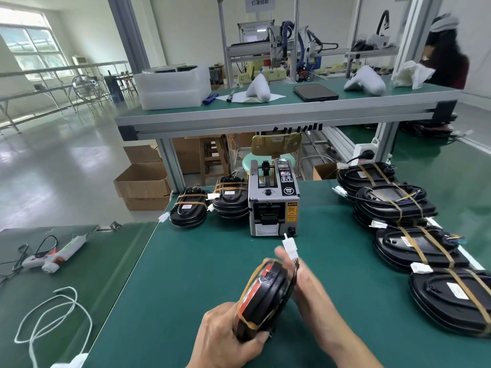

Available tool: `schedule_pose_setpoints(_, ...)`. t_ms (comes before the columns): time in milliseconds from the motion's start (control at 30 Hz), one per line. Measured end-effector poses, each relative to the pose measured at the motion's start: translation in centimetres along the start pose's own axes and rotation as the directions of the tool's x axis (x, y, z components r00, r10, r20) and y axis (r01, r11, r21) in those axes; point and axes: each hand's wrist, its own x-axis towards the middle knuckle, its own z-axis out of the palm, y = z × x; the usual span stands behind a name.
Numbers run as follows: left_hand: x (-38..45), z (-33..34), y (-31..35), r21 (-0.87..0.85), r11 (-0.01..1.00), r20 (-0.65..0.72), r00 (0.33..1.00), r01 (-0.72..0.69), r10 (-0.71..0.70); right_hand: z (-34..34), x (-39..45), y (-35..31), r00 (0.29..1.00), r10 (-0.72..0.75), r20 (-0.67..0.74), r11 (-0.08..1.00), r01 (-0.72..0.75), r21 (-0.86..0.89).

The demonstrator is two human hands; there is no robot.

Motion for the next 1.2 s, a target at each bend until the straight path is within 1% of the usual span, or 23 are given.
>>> schedule_pose_setpoints(33, 0.1, -0.1, 0.1, -0.013, 1.000, -0.010, 1.000, 0.003, -0.004, -0.2, 0.3, 0.4, 0.997, 0.032, 0.065, 0.999, -0.029, -0.044)
schedule_pose_setpoints(67, 0.2, -0.2, 0.2, -0.028, 1.000, -0.024, 1.000, 0.011, -0.012, -0.3, 0.7, 0.4, 0.994, 0.066, 0.092, 0.995, -0.059, -0.082)
schedule_pose_setpoints(133, 0.4, -0.4, 0.4, -0.039, 0.999, -0.035, 0.999, 0.027, -0.029, -0.5, 1.6, 0.2, 0.985, 0.139, 0.101, 0.985, -0.127, -0.117)
schedule_pose_setpoints(200, 0.4, -0.5, 0.7, -0.034, 0.999, -0.031, 0.999, 0.038, -0.039, -0.1, 2.5, 0.1, 0.974, 0.174, 0.147, 0.975, -0.149, -0.167)
schedule_pose_setpoints(267, 0.4, -0.7, 0.7, -0.054, 0.997, -0.051, 0.997, 0.056, -0.059, 0.5, 3.1, 0.2, 0.967, 0.170, 0.189, 0.967, -0.127, -0.219)
schedule_pose_setpoints(333, 0.5, -0.6, 0.7, -0.116, 0.992, -0.053, 0.997, 0.045, -0.051, 0.9, 3.5, 0.1, 0.971, 0.132, 0.200, 0.961, -0.075, -0.267)
schedule_pose_setpoints(400, 0.7, -0.5, 1.1, -0.149, 0.988, -0.057, 0.998, 0.029, -0.038, 1.0, 3.9, -0.5, 0.973, 0.032, 0.231, 0.920, 0.062, -0.388)
schedule_pose_setpoints(433, 0.7, -0.4, 1.3, -0.169, 0.984, -0.054, 0.996, 0.061, -0.071, 1.0, 4.1, -1.0, 0.966, -0.032, 0.256, 0.869, 0.153, -0.470)
schedule_pose_setpoints(467, 0.7, -0.4, 1.3, -0.188, 0.976, -0.040, 0.992, 0.107, -0.116, 1.0, 4.3, -1.7, 0.954, -0.094, 0.283, 0.793, 0.244, -0.558)
schedule_pose_setpoints(533, 0.6, -0.6, 1.1, -0.159, 0.975, 0.010, 0.988, 0.153, -0.153, 1.0, 4.9, -3.2, 0.922, -0.178, 0.344, 0.579, 0.381, -0.721)
schedule_pose_setpoints(600, 0.4, -0.8, 0.7, -0.114, 0.977, 0.070, 0.982, 0.183, -0.175, 0.8, 5.5, -4.3, 0.882, -0.197, 0.427, 0.363, 0.470, -0.805)
schedule_pose_setpoints(700, 0.4, -0.6, 0.2, -0.134, 0.972, 0.088, 0.980, 0.192, -0.181, 0.4, 5.9, -4.8, 0.849, -0.151, 0.506, 0.114, 0.524, -0.844)
schedule_pose_setpoints(767, 0.3, -0.4, 0.2, -0.117, 0.970, 0.083, 0.976, 0.213, -0.204, 0.1, 6.0, -4.5, 0.842, -0.128, 0.523, -0.007, 0.527, -0.850)
schedule_pose_setpoints(800, 0.2, -0.3, 0.1, -0.095, 0.969, 0.073, 0.972, 0.228, -0.221, 0.1, 5.9, -4.3, 0.839, -0.120, 0.531, -0.048, 0.529, -0.847)
schedule_pose_setpoints(867, 0.0, -0.1, -0.1, -0.043, 0.968, 0.076, 0.967, 0.247, -0.244, 0.2, 5.7, -3.6, 0.830, -0.108, 0.548, -0.097, 0.539, -0.837)
schedule_pose_setpoints(1000, -0.4, 0.4, -0.9, 0.035, 0.968, 0.141, 0.957, 0.249, -0.252, 0.9, 5.0, -2.8, 0.819, -0.079, 0.568, -0.125, 0.557, -0.821)
schedule_pose_setpoints(1067, -0.6, 0.7, -1.2, 0.077, 0.959, 0.148, 0.948, 0.272, -0.281, 1.1, 4.8, -3.1, 0.818, -0.045, 0.573, -0.100, 0.567, -0.818)
schedule_pose_setpoints(1100, -0.7, 0.7, -1.3, 0.093, 0.956, 0.141, 0.946, 0.280, -0.291, 1.1, 4.9, -3.4, 0.813, -0.033, 0.581, -0.044, 0.579, -0.814)
schedule_pose_setpoints(1133, -0.7, 0.8, -1.4, 0.101, 0.953, 0.134, 0.945, 0.287, -0.299, 1.0, 5.0, -3.8, 0.812, -0.039, 0.583, 0.073, 0.584, -0.808)
schedule_pose_setpoints(1167, -0.8, 0.8, -1.4, 0.104, 0.949, 0.132, 0.942, 0.297, -0.310, 0.9, 5.2, -4.1, 0.825, -0.076, 0.560, 0.243, 0.560, -0.792)
schedule_pose_setpoints(1200, -0.9, 0.8, -1.4, 0.105, 0.945, 0.131, 0.938, 0.309, -0.321, 0.7, 5.5, -4.5, 0.861, -0.147, 0.487, 0.421, 0.500, -0.757)
